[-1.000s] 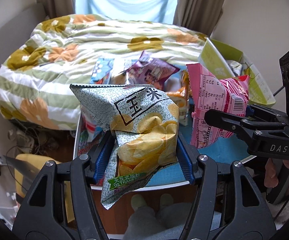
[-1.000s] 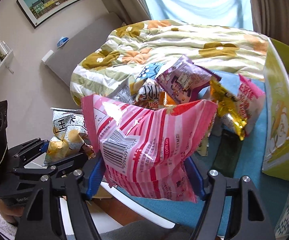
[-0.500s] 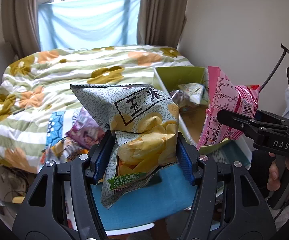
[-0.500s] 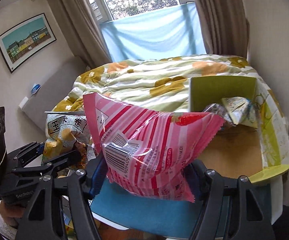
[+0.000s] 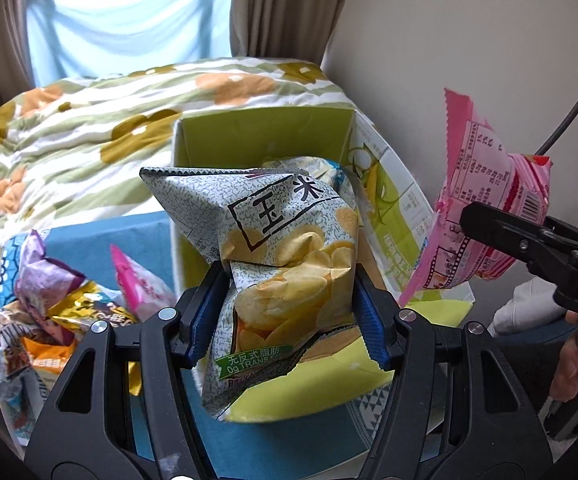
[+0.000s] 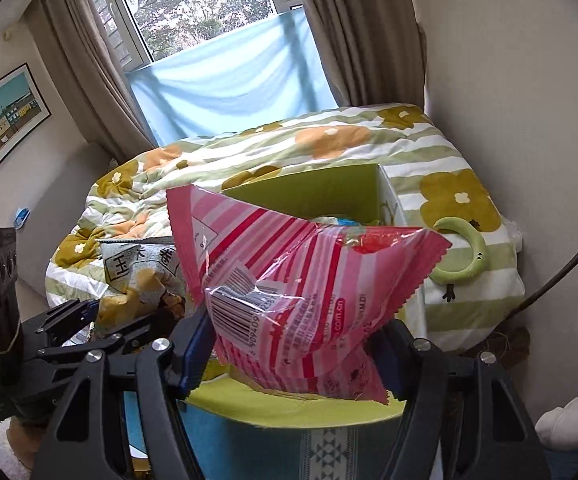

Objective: Organize snacks
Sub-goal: 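Carry both bags into the cardboard box and open both tools to drop them, then move both tools back over the remaining snack bags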

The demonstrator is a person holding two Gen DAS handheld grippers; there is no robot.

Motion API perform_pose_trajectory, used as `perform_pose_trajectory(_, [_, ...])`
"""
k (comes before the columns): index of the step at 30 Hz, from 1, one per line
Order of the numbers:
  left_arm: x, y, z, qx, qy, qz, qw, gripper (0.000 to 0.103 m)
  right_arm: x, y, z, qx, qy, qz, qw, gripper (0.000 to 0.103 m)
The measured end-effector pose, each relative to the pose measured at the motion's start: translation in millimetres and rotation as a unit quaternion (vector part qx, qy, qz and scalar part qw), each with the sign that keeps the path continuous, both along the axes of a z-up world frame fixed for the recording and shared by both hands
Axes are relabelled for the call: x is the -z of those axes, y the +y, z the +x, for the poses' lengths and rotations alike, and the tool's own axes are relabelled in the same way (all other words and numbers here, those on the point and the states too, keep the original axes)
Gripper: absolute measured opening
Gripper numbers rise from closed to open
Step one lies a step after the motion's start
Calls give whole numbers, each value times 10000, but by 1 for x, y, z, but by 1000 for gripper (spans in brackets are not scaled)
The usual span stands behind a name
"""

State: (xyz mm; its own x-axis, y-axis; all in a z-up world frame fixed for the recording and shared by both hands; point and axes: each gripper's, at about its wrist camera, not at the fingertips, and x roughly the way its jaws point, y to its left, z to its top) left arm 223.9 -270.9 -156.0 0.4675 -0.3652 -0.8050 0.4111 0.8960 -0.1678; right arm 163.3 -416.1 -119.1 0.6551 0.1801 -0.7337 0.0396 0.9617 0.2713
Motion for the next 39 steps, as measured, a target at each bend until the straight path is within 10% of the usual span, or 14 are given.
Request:
perform_pose_trajectory(4, [23, -20, 6, -109, 211, 172, 9996, 64, 5, -18, 4, -116, 103, -8, 9999, 65])
perform_pose_trajectory(7, [30, -22, 2, -290, 111, 400, 9987, 102, 10, -26, 7, -199, 151, 30, 9997, 65])
perform_pose_trajectory(29, [1, 39, -46, -1292, 109, 504, 9903, 102, 40, -4, 37, -564, 533, 681, 9947, 67])
perform_pose_trajectory(34, [6, 44, -53, -1376, 166, 532, 9889, 102, 48, -16, 27, -134, 372, 867, 9954, 102])
perform_pose_trajectory(39, [16, 48, -61, -1404, 303, 464, 9885, 102, 56, -20, 14, -136, 417, 553, 9975, 102])
